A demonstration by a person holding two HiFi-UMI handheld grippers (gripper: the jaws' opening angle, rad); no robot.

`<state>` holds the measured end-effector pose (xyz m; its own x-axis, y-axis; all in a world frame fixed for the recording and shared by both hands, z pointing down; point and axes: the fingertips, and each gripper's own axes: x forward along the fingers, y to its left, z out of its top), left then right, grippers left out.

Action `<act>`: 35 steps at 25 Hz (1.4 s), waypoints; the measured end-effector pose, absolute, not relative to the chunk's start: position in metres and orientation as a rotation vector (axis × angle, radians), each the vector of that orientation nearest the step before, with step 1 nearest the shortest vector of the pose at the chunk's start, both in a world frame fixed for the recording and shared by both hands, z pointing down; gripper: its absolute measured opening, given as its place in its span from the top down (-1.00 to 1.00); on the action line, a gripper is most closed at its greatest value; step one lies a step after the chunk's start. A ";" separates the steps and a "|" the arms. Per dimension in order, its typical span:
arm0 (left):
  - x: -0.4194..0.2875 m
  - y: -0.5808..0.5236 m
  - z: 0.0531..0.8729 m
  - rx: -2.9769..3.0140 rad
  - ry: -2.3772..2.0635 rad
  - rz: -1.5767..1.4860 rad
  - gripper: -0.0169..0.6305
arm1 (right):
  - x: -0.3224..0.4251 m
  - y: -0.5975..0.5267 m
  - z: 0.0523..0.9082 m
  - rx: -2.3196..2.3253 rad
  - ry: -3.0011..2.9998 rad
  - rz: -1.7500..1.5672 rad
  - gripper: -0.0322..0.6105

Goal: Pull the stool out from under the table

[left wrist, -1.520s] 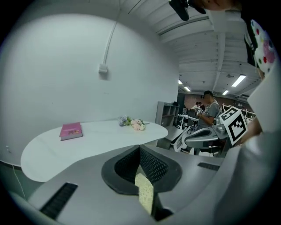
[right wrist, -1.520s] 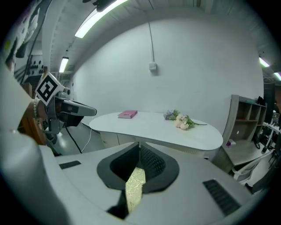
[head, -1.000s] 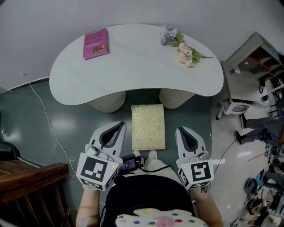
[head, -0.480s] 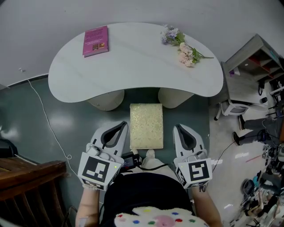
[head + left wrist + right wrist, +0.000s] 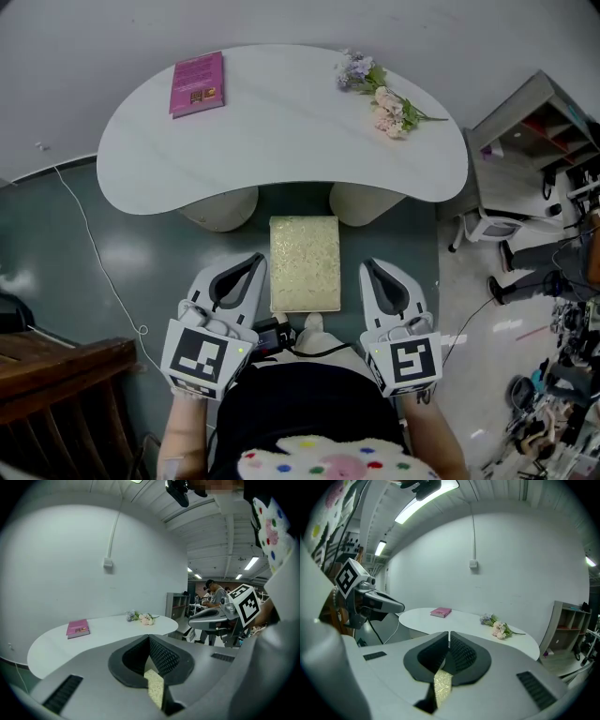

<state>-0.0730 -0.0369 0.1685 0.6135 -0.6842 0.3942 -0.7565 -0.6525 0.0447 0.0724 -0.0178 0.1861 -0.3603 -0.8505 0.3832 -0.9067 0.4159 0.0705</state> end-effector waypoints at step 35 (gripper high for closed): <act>-0.062 -0.025 0.168 2.660 -1.150 0.496 0.90 | 0.065 -0.010 0.170 1.541 -2.343 0.163 0.78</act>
